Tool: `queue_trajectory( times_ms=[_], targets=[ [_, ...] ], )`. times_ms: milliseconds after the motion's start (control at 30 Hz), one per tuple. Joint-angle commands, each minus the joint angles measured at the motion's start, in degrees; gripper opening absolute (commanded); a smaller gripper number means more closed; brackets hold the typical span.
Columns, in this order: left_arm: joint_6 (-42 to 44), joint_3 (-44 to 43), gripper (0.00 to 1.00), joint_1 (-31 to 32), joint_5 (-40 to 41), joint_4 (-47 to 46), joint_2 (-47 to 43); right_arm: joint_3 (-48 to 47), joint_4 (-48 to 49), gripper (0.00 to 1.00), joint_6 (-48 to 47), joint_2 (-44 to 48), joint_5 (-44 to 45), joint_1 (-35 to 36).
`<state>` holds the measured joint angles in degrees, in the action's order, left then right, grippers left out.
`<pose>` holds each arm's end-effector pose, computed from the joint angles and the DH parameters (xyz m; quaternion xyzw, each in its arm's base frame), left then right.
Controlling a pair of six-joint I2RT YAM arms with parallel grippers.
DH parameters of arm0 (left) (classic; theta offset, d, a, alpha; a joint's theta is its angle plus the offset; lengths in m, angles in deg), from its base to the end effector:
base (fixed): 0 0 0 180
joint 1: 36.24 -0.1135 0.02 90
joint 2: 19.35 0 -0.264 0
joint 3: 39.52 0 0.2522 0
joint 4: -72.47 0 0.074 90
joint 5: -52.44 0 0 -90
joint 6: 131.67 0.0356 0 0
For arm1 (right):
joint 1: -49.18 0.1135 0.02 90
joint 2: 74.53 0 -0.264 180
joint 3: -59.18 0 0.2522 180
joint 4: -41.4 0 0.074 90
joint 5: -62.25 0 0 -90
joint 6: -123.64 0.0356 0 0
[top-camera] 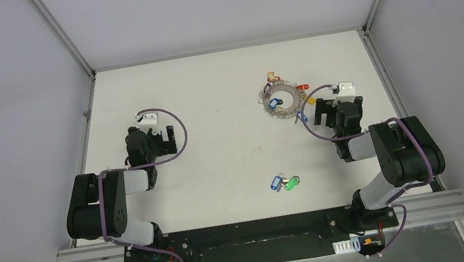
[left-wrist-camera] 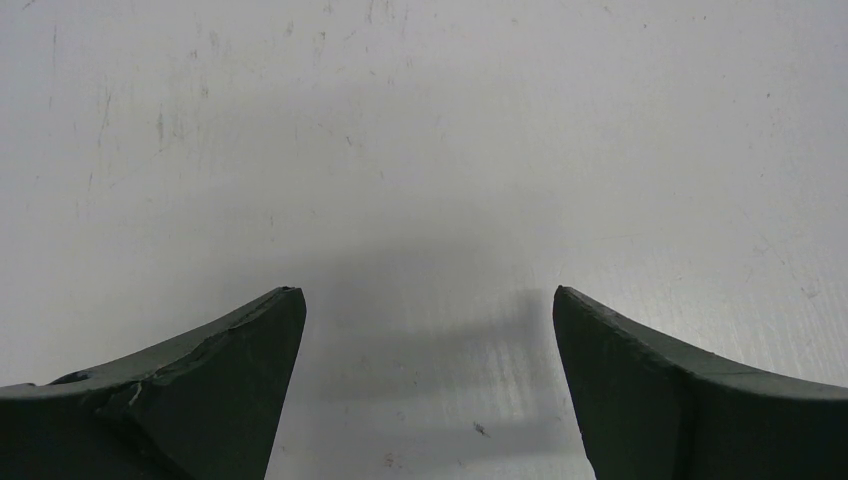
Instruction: Put the keys on the keyring
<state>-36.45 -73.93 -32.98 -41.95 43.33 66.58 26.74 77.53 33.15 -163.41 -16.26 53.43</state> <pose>0.2589 -0.0175 0.1377 0.0826 0.8264 -0.0223 0.5565 0.2562 0.0119 0.1295 0.0234 0.8182 -0.0635 0.5709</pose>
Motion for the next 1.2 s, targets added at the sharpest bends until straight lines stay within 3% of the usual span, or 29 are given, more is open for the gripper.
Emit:
queue_trajectory(
  times_ms=[0,33,133,200,300,367,433,533,600,700,933,1167],
  targets=[
    [0.05,-5.65,0.99,-0.43,-1.83,9.15,-7.65,-1.1,2.58,1.0,0.32,0.81,-0.51,-0.23],
    [-2.49,-8.87,0.99,-0.4,-1.83,21.43,-10.85,-1.1,2.58,1.0,0.32,0.81,-0.5,-0.23],
    [-13.82,-19.64,0.99,-0.39,-2.59,44.14,-17.76,-1.14,2.57,1.0,0.31,0.79,-0.59,-0.25],
    [-20.27,-25.57,0.99,-0.45,-7.25,54.8,-21.37,-1.23,2.42,1.0,0.32,0.73,-0.59,-0.32],
    [-33.08,-29.68,0.99,-0.44,-14.37,62.4,-25.78,-1.21,2.6,1.0,0.32,0.89,-0.61,-0.59],
    [-40.88,-28.94,0.99,-0.41,-17.79,63.76,-29.18,-2.85,-2.93,1.0,2.7,3.79,4.11,-0.29],
    [-47.57,-26.28,0.99,-0.4,-19.86,64.03,-31.88,-8.46,-18.52,1.0,4.86,10.04,7.81,-0.18],
    [-55.7,-21.19,0.99,-0.73,-23.19,64.65,-35.39,-21.27,-48.57,1.0,19.8,16.02,15.09,-0.34],
    [-60.32,-17.87,0.99,-0.76,-24.53,63.99,-37.53,-27.03,-57.82,1.0,20.95,16.41,11.27,-0.53],
    [-63.29,-14.74,0.99,-0.74,-25.22,63.32,-39.79,-30.54,-61.2,1.0,20.98,15.16,0.98,-0.42],
    [-61.24,-14.16,0.94,-0.72,-30.17,63.87,-37.83,-36.86,-61.27,1.0,21.95,5.52,-18.02,0.1],
    [-60.93,-12.32,0.91,-0.8,-33.65,64.5,-37.46,-49.13,-66.85,0.98,18.57,-6.65,-21.87,3.96]
  ],
)
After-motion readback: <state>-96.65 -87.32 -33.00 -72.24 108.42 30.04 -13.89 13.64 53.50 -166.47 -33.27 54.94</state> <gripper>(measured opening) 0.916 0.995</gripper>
